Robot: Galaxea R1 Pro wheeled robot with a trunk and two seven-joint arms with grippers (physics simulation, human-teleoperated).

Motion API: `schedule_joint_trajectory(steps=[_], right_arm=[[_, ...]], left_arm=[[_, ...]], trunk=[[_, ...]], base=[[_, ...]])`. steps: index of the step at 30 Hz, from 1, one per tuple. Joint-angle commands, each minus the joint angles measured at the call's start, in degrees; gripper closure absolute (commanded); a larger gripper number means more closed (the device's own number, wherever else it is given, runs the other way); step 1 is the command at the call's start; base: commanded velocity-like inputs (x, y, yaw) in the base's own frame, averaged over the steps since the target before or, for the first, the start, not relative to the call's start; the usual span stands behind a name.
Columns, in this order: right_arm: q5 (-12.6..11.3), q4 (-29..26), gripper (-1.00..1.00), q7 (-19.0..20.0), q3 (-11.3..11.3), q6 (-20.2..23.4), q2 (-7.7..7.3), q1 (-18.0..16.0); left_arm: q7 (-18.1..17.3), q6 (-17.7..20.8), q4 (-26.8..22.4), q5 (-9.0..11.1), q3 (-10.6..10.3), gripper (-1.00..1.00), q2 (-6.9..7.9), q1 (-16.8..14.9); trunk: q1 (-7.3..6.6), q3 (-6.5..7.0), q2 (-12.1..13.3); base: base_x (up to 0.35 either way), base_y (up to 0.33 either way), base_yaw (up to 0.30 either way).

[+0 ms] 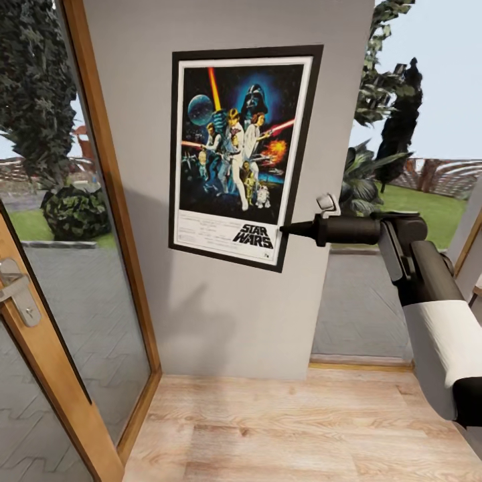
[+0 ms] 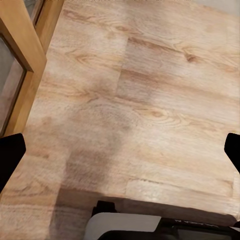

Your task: Pick up the poster from the kitchen countertop and hang it on one of the wall nails in the kitchen.

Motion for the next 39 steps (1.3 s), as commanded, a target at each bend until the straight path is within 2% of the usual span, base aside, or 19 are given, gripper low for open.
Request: schedule_joint_trajectory(steps=[1, 5, 11, 39], right_arm=[[-0.5, 0.2, 1.0, 0.1, 0.2, 0.4, -0.07, 0.0], [-0.4, 0.7, 1.0, 0.3, 0.4, -0.5, -0.11, 0.0], [-0.4, 0.8, 1.0, 1.5, 2.2, -0.8, -0.11, 0.0], [-0.4, 0.7, 1.0, 1.5, 2.2, -0.8, -0.12, 0.0]], left_arm=[[-0.3, 0.0, 0.0, 0.4, 0.1, -1.0, -0.01, 0.0], [-0.3, 0.0, 0.0, 0.4, 0.1, -1.0, -0.01, 0.0], [-0.3, 0.0, -0.1, 0.4, 0.1, -1.0, -0.01, 0.0], [-0.3, 0.0, -0.1, 0.4, 0.1, -1.0, -0.01, 0.0]], trunk=[[0.02, -0.01, 0.0], [0.02, -0.01, 0.0], [0.02, -0.01, 0.0], [0.02, -0.01, 0.0]], base=[[0.0, 0.0, 0.0], [0.0, 0.0, 0.0], [0.0, 0.0, 0.0], [0.01, 0.0, 0.0]])
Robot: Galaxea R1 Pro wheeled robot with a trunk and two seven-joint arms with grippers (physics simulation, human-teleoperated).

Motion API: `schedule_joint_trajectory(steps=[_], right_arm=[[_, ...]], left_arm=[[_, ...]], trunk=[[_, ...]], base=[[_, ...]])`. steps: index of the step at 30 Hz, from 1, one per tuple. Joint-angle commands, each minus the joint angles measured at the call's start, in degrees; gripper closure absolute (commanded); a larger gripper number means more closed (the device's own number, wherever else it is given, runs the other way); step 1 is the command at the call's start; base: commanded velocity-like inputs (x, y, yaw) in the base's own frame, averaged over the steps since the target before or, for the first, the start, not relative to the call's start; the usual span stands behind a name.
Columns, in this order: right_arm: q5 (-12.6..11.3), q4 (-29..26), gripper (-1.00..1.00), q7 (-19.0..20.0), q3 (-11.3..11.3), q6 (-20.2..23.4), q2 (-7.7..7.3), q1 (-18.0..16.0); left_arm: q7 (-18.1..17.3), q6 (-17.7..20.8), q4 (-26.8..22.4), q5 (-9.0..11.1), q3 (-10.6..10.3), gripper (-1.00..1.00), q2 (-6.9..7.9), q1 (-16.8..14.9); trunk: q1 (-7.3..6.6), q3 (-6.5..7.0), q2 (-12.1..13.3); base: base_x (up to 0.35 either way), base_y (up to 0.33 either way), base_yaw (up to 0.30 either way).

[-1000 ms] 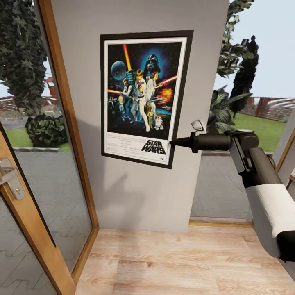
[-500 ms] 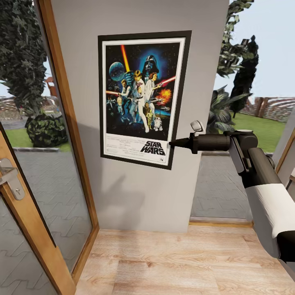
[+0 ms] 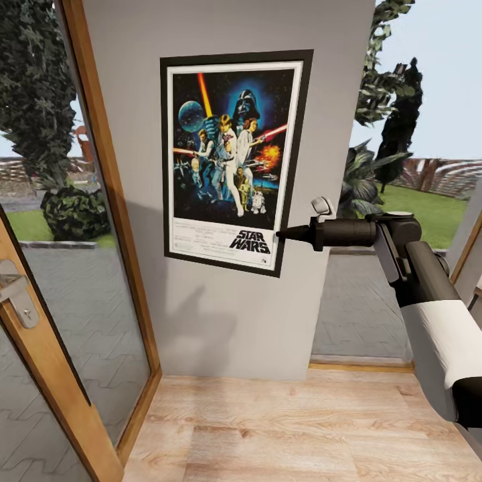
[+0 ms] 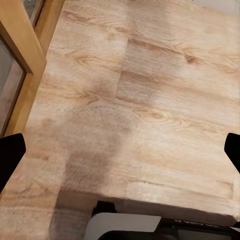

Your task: Pick up the poster from the kitchen countertop and hang it on one of the wall nails in the kitchen.

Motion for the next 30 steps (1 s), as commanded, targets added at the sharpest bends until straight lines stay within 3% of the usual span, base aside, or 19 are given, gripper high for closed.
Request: schedule_joint_trajectory(steps=[1, 15, 30], right_arm=[[-0.5, 0.0, 1.0, 0.0, 0.1, 0.7, -0.06, 0.0], [-0.5, -0.1, 1.0, 0.0, 0.1, 0.7, -0.06, 0.0], [-0.5, -0.4, 1.0, 0.1, 0.0, 0.7, -0.06, 0.0]], left_arm=[[-0.3, 0.0, 0.0, 0.4, 0.1, -1.0, -0.01, 0.0], [-0.3, 0.0, -0.1, 0.4, 0.2, -1.0, -0.01, 0.0], [-0.3, 0.1, -0.1, 0.4, 0.2, -1.0, 0.16, 0.0]], trunk=[[0.04, 0.0, 0.0], [0.04, 0.0, 0.0], [0.04, 0.0, 0.0]], base=[[0.194, 0.0, 0.0], [0.167, 0.0, 0.0], [0.318, 0.0, 0.0]])
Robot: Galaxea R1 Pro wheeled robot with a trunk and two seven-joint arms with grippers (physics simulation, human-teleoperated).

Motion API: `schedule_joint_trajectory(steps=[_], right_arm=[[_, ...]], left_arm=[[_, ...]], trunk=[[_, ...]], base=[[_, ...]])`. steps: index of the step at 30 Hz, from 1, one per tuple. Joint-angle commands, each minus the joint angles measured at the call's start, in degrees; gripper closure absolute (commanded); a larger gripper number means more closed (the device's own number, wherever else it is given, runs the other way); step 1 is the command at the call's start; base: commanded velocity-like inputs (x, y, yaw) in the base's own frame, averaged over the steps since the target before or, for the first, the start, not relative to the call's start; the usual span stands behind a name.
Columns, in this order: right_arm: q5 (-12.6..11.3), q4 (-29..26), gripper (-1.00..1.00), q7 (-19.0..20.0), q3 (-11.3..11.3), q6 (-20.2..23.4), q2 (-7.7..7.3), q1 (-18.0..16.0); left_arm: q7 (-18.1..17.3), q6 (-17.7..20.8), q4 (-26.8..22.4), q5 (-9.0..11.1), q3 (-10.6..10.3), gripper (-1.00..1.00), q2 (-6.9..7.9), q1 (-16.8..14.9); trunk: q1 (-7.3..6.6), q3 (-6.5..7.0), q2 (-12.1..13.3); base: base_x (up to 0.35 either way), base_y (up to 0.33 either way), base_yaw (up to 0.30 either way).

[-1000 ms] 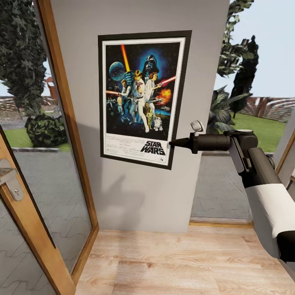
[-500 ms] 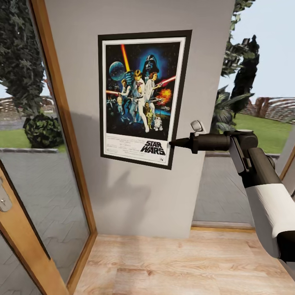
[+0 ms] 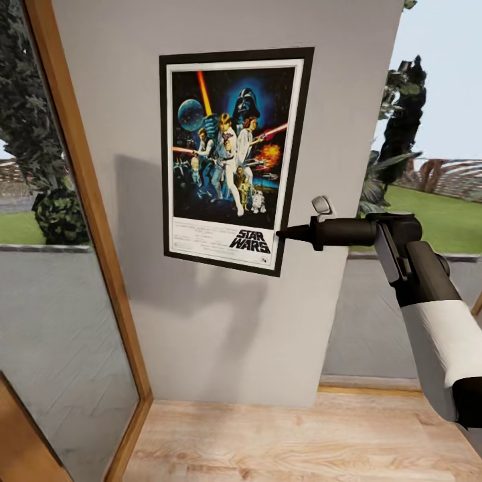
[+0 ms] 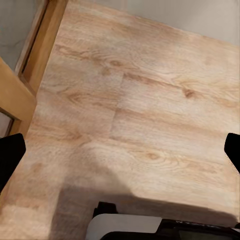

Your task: Pick up the poster from the kitchen countertop and hang it on one of the wall nails in the kitchen.

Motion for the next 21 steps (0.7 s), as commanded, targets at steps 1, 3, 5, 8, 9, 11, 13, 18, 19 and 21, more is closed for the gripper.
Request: schedule_joint_trajectory(steps=[1, 3, 5, 8, 9, 11, 13, 18, 19, 21], right_arm=[[-0.5, 0.0, 1.0, 0.0, 0.1, 0.7, -0.06, 0.0], [-0.5, 0.0, 1.0, 0.1, 0.1, 0.7, -0.06, 0.0], [-0.5, 0.0, 1.0, 0.1, 0.1, 0.7, -0.06, 0.0], [-0.5, 0.0, 1.0, 0.0, 0.0, 0.7, -0.06, 0.0], [-0.5, 0.0, 1.0, 0.1, 0.0, 0.7, -0.06, 0.0], [-0.5, 0.0, 1.0, 0.1, 0.0, 0.7, -0.06, 0.0], [-0.5, 0.0, 1.0, 0.1, 0.0, 0.7, -0.06, 0.0], [-0.5, 0.0, 1.0, 0.1, 0.0, 0.7, -0.06, 0.0], [-0.5, 0.0, 1.0, 0.1, 0.0, 0.7, -0.06, 0.0], [-0.5, 0.0, 1.0, 0.1, 0.0, 0.7, -0.06, 0.0]], left_arm=[[-0.3, 0.0, 0.0, 0.4, 0.1, -1.0, -0.01, 0.0], [-0.3, 0.0, 0.0, 0.4, 0.1, -1.0, -0.04, 0.0], [-0.3, 0.0, 0.0, 0.4, 0.1, -1.0, -0.02, 0.0], [-0.3, 0.0, 0.0, 0.4, 0.1, -1.0, -0.01, 0.1], [-0.3, 0.0, 0.0, 0.4, 0.1, -1.0, -0.01, 0.0], [-0.3, 0.0, 0.0, 0.4, 0.1, -1.0, -0.01, 0.0], [-0.3, 0.0, 0.0, 0.4, 0.1, -1.0, -0.01, 0.1], [-0.3, 0.0, 0.0, 0.4, 0.1, -1.0, 0.0, 0.1], [-0.3, 0.0, 0.0, 0.4, 0.1, -1.0, 0.0, 0.1], [-0.3, 0.0, 0.0, 0.4, 0.1, -1.0, 0.0, 0.1]], trunk=[[0.05, 0.0, 0.0], [0.05, 0.0, 0.0], [0.05, 0.0, 0.0], [0.05, 0.0, 0.0], [0.05, 0.0, 0.0], [0.05, 0.0, 0.0], [0.05, 0.0, 0.0], [0.05, 0.0, 0.0], [0.05, 0.0, 0.0], [0.05, 0.0, 0.0]], base=[[0.334, 0.0, 0.0], [0.308, 0.0, 0.0], [0.181, 0.0, 0.0], [0.099, 0.0, 0.0], [0.053, 0.0, 0.0], [0.03, 0.0, 0.0], [0.012, 0.0, 0.0], [0.005, 0.0, 0.0], [0.002, 0.0, 0.0], [0.001, 0.0, 0.0]])
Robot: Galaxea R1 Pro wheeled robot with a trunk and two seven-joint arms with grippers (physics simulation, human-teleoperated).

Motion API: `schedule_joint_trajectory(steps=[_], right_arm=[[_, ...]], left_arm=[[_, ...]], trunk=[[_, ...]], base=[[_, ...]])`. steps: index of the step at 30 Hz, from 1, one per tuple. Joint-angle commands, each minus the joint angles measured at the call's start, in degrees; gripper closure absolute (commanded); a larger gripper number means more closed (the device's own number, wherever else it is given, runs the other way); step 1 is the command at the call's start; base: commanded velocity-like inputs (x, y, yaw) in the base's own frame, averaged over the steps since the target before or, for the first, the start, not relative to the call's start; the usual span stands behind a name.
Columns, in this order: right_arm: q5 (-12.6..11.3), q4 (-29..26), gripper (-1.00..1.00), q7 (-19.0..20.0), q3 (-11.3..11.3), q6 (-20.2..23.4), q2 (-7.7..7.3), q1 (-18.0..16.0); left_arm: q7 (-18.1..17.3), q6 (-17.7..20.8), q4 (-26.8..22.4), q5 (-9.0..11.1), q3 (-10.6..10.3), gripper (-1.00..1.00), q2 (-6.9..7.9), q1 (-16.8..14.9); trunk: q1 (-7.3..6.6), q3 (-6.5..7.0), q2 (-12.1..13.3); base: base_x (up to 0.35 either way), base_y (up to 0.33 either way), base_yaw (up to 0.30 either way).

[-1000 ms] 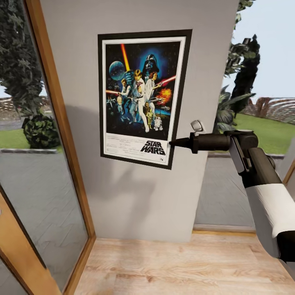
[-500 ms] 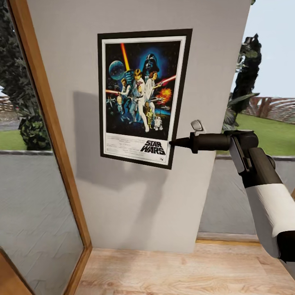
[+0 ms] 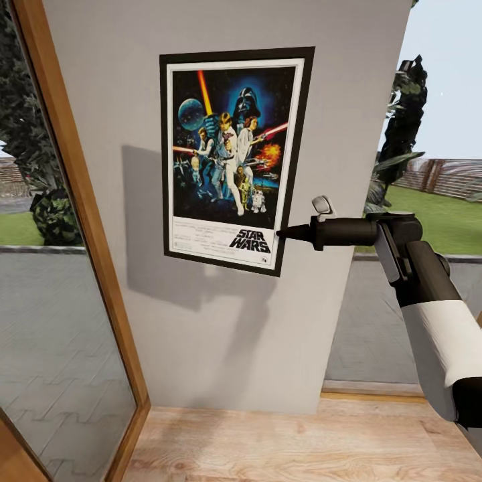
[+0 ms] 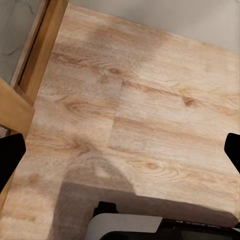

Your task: Pick up the poster from the kitchen countertop and hang it on one of the wall nails in the kitchen.

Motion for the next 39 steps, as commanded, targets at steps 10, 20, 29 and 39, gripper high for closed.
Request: schedule_joint_trajectory(steps=[10, 20, 29, 39], right_arm=[[-0.4, 0.0, 1.0, 0.0, 0.1, 0.7, -0.07, 0.0], [-0.4, 0.0, 1.0, 0.0, 0.1, 0.7, -0.06, 0.0], [-0.4, 0.0, 1.0, 0.0, 0.1, 0.7, -0.06, 0.0], [-0.4, 0.0, 1.0, 0.0, 0.1, 0.7, -0.07, 0.0]], left_arm=[[-0.3, 0.1, 0.0, 0.4, 0.1, -1.0, -0.01, 0.0], [-0.3, 0.1, 0.0, 0.4, 0.1, -1.0, 0.02, 0.0], [-0.3, 0.1, 0.0, 0.4, 0.1, -1.0, 0.07, 0.0], [-0.3, 0.1, 0.0, 0.4, 0.1, -1.0, 0.08, 0.0]], trunk=[[0.02, -0.01, 0.0], [0.02, -0.01, 0.0], [0.02, -0.01, 0.0], [0.02, -0.01, 0.0]], base=[[0.126, 0.0, 0.0], [0.114, 0.0, 0.0], [0.141, 0.0, 0.0], [0.09, 0.0, 0.0]])
